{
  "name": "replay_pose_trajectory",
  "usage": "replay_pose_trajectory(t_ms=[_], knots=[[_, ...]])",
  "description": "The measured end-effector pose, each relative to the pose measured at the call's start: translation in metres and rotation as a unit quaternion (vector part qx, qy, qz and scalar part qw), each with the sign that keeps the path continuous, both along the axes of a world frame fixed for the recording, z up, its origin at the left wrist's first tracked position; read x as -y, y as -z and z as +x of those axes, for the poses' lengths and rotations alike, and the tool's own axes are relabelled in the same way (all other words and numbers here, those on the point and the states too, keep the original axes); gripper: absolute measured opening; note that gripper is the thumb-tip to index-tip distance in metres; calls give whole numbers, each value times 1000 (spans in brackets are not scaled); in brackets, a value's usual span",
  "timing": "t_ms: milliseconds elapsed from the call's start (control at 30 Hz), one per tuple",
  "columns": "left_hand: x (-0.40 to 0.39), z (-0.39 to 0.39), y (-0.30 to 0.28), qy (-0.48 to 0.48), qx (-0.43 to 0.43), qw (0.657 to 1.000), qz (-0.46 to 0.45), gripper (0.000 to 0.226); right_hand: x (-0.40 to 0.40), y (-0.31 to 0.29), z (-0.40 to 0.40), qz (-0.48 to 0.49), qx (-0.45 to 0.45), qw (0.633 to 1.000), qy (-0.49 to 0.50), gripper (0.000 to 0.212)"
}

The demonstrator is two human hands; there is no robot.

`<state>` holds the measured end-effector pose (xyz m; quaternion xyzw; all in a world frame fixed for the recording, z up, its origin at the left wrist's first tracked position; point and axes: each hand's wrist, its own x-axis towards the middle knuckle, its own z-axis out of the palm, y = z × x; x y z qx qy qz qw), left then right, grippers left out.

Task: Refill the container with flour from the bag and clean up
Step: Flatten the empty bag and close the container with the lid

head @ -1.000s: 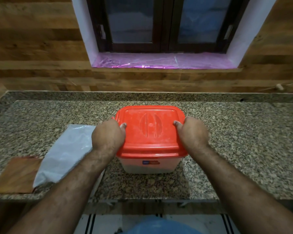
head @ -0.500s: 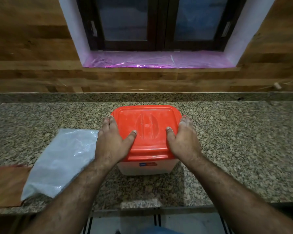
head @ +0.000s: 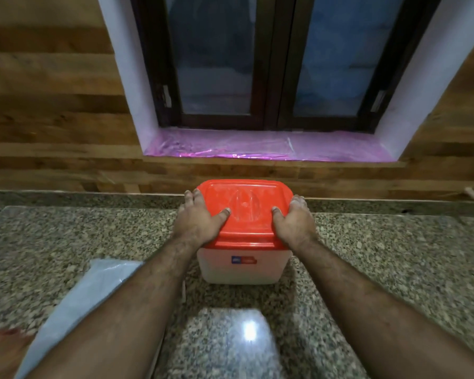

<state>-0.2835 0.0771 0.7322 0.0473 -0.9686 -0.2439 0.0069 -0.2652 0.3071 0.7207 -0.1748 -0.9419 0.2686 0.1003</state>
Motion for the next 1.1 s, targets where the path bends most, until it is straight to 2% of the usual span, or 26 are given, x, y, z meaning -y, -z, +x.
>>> replay_pose_trajectory(t_ms=[233,333,400,533,600,667,767,833,900,967,1000,1100], knots=[[3,-41,3,9,32,999,19,113,1,-1,-32,-17,-8,1000,9,79],[1,-37,-4,31,23,998,51,106,1,4,-26,-50,-40,996,55,83],[10,-19,-3,31,26,996,78,104,11,12,-5,-99,-77,988,93,90],[60,20,44,30,32,989,143,121,51,36,50,-254,-99,951,143,105],[86,59,56,14,82,982,171,110,75,52,64,-313,-61,935,157,106],[105,104,54,-9,100,977,190,91,105,66,77,-354,-17,923,147,91],[143,154,74,-66,114,974,182,83,153,82,100,-371,58,925,46,68],[167,179,86,-89,121,974,171,83,182,96,109,-339,117,933,-33,73],[192,198,96,-97,122,976,150,81,208,120,112,-330,174,923,-94,90],[221,208,102,-88,121,983,110,82,230,141,115,-321,224,913,-114,109],[237,209,105,-85,119,985,96,83,240,131,124,-321,244,907,-117,106],[285,198,111,-99,92,987,92,73,262,131,129,-317,281,900,-101,50]])
